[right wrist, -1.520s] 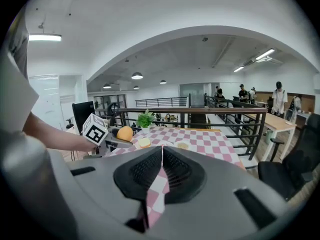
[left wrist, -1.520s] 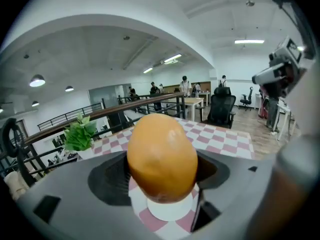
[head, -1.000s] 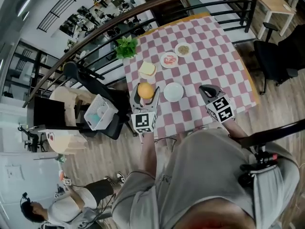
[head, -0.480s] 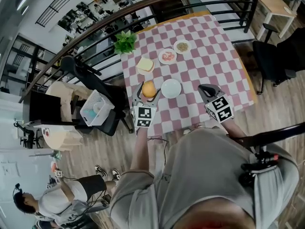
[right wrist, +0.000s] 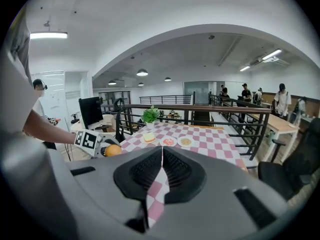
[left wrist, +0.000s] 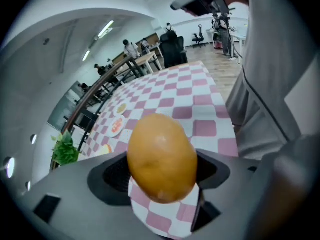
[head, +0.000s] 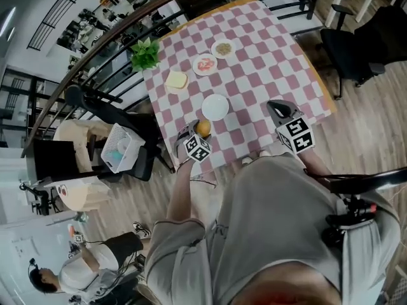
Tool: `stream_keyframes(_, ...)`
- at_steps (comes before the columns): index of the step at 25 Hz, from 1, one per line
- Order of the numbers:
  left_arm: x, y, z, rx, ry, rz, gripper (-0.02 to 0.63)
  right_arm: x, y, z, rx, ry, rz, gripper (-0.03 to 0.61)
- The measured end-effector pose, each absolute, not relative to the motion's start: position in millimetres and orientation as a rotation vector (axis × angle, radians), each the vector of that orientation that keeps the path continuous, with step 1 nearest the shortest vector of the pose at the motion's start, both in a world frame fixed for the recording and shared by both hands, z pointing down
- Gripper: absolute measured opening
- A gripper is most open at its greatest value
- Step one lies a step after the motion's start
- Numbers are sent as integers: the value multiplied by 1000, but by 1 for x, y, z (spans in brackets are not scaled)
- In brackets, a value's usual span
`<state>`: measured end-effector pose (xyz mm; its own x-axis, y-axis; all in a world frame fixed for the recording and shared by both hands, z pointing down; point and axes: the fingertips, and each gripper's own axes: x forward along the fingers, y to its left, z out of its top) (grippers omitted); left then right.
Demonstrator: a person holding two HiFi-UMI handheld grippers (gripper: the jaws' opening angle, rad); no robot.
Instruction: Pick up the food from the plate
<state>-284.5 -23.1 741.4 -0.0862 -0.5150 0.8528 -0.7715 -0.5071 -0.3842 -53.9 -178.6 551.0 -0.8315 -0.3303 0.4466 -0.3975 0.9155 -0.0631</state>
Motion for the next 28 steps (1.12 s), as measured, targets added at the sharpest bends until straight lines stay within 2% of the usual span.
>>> stream_keyframes(6, -273, 14, 833, 1892, -1100, 1705, 356, -31, -189, 551, 612, -2621, 229, 17)
stream_keyframes(13, -259, 50, 896, 1848, -785, 1719, 356, -20, -187, 552, 646, -2608, 248, 17)
stream_keyframes(28, -253, 57, 905, 1821, -677, 1676, 356, -25, -177, 557, 605, -2599, 273, 17)
